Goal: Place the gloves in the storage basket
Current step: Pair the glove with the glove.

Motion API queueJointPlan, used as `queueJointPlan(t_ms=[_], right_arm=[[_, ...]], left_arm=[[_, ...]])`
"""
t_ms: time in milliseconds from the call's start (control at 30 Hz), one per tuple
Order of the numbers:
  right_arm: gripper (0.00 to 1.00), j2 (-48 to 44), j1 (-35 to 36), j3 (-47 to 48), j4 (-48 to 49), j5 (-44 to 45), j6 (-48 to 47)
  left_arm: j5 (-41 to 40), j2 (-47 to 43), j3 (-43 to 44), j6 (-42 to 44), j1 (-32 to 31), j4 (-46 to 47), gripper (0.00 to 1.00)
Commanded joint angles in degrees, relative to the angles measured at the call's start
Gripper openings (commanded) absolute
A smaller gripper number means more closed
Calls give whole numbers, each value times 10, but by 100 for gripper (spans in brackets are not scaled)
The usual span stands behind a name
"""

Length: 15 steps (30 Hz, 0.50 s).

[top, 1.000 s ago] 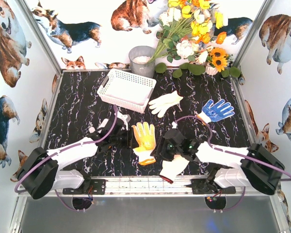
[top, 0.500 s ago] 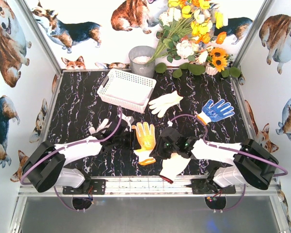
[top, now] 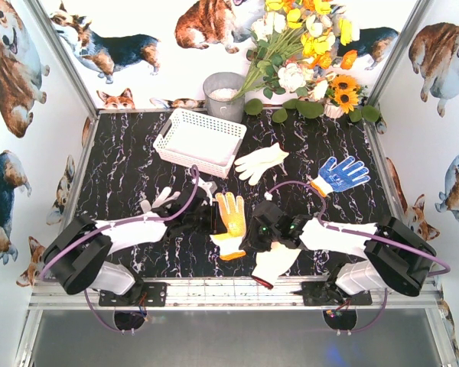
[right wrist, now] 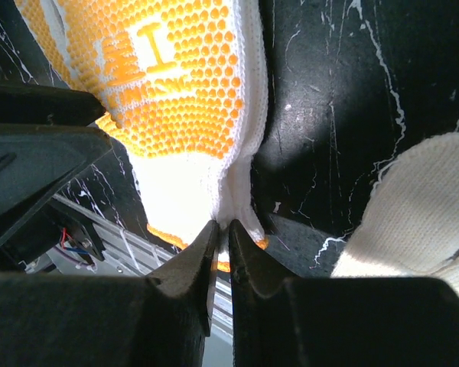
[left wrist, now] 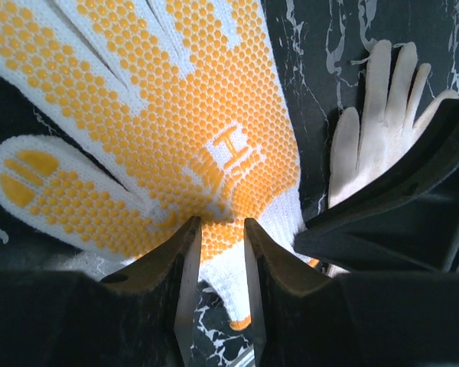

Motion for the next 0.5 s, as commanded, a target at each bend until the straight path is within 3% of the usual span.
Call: queueJointPlan(t_ms=[0,167,367,467], right_arm=[[11,5,3,27,2,16,-12],[13,-1,4,34,-12,25,-25],[30,-37,4,78,-109,70,-62],[36,-45,2,79,-99,78,-64]], left_arm=[[-2,27,6,4,-4,50,23],[-28,69,-4,24,-4,42,20],[-7,89,-25,3,-4,80,20],[-5,83,-17,7,-5,74,23]])
